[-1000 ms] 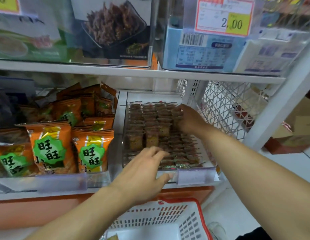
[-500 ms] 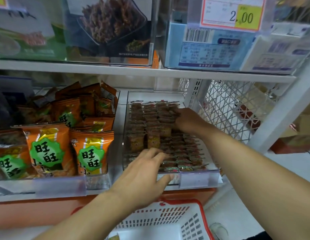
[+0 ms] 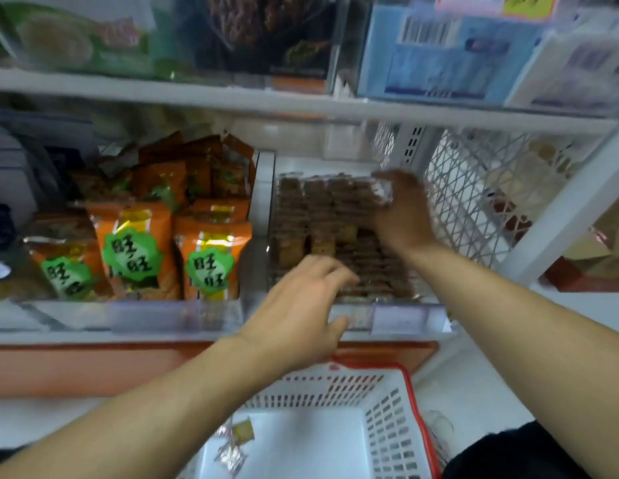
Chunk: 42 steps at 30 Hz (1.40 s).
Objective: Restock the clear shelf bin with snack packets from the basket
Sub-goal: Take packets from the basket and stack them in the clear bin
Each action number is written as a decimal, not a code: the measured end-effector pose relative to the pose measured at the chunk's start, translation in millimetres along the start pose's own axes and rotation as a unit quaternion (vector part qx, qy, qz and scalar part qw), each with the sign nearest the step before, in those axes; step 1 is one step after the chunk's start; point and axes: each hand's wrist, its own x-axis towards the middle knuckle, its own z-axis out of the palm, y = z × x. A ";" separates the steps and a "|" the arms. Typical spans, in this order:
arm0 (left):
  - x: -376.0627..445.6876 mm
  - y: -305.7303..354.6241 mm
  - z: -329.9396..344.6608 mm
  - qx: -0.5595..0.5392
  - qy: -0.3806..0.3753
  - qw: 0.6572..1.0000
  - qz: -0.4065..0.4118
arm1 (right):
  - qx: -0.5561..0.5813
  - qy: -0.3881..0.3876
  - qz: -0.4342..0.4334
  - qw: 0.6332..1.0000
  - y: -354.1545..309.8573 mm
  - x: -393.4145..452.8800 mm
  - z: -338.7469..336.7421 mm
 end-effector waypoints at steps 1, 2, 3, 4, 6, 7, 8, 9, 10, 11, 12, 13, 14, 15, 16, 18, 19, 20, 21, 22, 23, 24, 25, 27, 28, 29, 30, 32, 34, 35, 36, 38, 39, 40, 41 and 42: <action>-5.0 2.8 -5.4 0.007 0.013 1.000 0.013 | 0.006 0.060 -0.059 0.996 -11.9 -7.5 -7.5; -11.5 4.3 -9.7 0.010 0.022 0.999 0.026 | 0.032 0.099 -0.137 0.985 -24.3 -18.0 -12.7; -19.8 4.2 -12.1 0.011 0.023 0.999 0.037 | 0.076 0.110 -0.220 0.966 -36.7 -33.3 -15.6; -29.0 2.2 -12.4 0.010 0.012 0.999 0.047 | 0.118 0.090 -0.296 0.944 -46.5 -53.4 -14.8; -53.0 -8.5 -2.4 0.011 -0.053 0.998 0.039 | 0.140 -0.027 -0.391 0.909 -54.8 -106.3 -1.4; -66.4 -17.9 8.6 0.014 -0.108 0.994 0.012 | 0.118 -0.113 -0.406 0.899 -52.1 -134.2 8.8; -81.4 -29.1 21.9 0.022 -0.179 0.983 -0.030 | 0.079 -0.209 -0.395 0.891 -45.5 -161.2 21.6; -98.2 -42.8 37.1 0.035 -0.259 0.962 -0.085 | 0.027 -0.304 -0.361 0.881 -36.1 -184.5 37.3; -115.8 -57.1 52.0 0.049 -0.340 0.928 -0.142 | -0.036 -0.388 -0.311 0.867 -24.5 -203.2 54.7; -134.3 -72.3 67.4 0.055 -0.408 0.891 -0.191 | -0.090 -0.451 -0.249 0.852 -10.6 -218.5 75.1; -151.1 -87.3 81.9 0.054 -0.455 0.859 -0.229 | -0.120 -0.498 -0.176 0.841 2.6 -231.4 95.2; -165.5 -101.7 95.7 0.052 -0.480 0.835 -0.264 | -0.130 -0.537 -0.102 0.827 12.9 -243.2 114.6; -176.4 -114.2 108.3 0.046 -0.486 0.820 -0.298 | -0.120 -0.564 -0.036 0.816 20.8 -256.2 133.9; -184.5 -125.1 120.7 0.039 -0.480 0.813 -0.326 | -0.101 -0.578 0.016 0.810 26.0 -270.9 152.9; -190.1 -133.6 132.5 0.032 -0.468 0.812 -0.346 | -0.082 -0.582 0.057 0.807 29.2 -287.4 171.5; -199.4 -144.1 157.6 0.028 -0.442 0.818 -0.367 | -0.059 -0.568 0.114 0.813 31.2 -318.7 206.2; -204.2 -148.4 170.6 0.031 -0.434 0.822 -0.367 | -0.055 -0.554 0.124 0.821 31.1 -330.6 223.6; -209.6 -151.3 183.2 0.036 -0.433 0.824 -0.364 | -0.056 -0.543 0.127 0.828 30.6 -339.7 240.6; -214.4 -155.1 194.9 0.046 -0.438 0.824 -0.357 | -0.063 -0.539 0.125 0.830 29.9 -346.0 257.2; -218.2 -159.5 205.4 0.053 -0.441 0.821 -0.359 | -0.079 -0.543 0.117 0.828 29.5 -350.0 272.4; -221.9 -164.8 215.1 0.056 -0.439 0.819 -0.366 | -0.103 -0.550 0.105 0.822 28.5 -353.0 286.1; -223.9 -170.1 224.0 0.059 -0.435 0.819 -0.369 | -0.129 -0.549 0.095 0.820 27.2 -355.5 297.0; -224.0 -175.1 231.2 0.063 -0.430 0.821 -0.370 | -0.150 -0.537 0.087 0.825 26.1 -357.9 305.7; -221.9 -184.1 245.3 0.085 -0.418 0.831 -0.356 | -0.167 -0.501 0.070 0.846 26.4 -365.4 317.6; -219.8 -188.1 252.0 0.105 -0.409 0.839 -0.342 | -0.165 -0.491 0.069 0.853 28.2 -368.8 319.6; -217.7 -191.6 258.6 0.127 -0.401 0.846 -0.329 | -0.159 -0.490 0.075 0.854 31.9 -371.7 319.3; -216.8 -194.0 264.8 0.146 -0.398 0.848 -0.320 | -0.152 -0.495 0.085 0.852 38.0 -374.3 316.3; -215.4 -196.6 274.8 0.179 -0.394 0.847 -0.308 | -0.149 -0.509 0.099 0.842 54.3 -377.3 305.4; -213.8 -198.5 280.6 0.204 -0.381 0.852 -0.295 | -0.134 -0.516 0.107 0.839 73.6 -379.5 292.4; -213.4 -199.1 282.2 0.209 -0.374 0.857 -0.287 | -0.113 -0.522 0.112 0.838 82.4 -380.6 286.9; -213.9 -199.1 282.1 0.209 -0.369 0.861 -0.281 | -0.082 -0.529 0.129 0.835 87.6 -379.4 280.8; -215.9 -197.7 278.8 0.175 -0.366 0.867 -0.289 | 0.006 -0.536 0.220 0.815 89.9 -370.4 267.3; -216.9 -195.5 275.6 0.126 -0.363 0.869 -0.311 | 0.039 -0.538 0.261 0.801 87.7 -363.8 259.8; -216.0 -191.3 270.1 0.048 -0.353 0.868 -0.347 | 0.053 -0.542 0.278 0.791 82.9 -354.0 251.3; -212.3 -186.2 261.8 -0.048 -0.343 0.855 -0.387 | 0.055 -0.553 0.278 0.784 78.4 -343.7 242.9; -206.0 -180.7 251.1 -0.139 -0.347 0.825 -0.424 | 0.066 -0.565 0.285 0.772 72.2 -334.5 232.6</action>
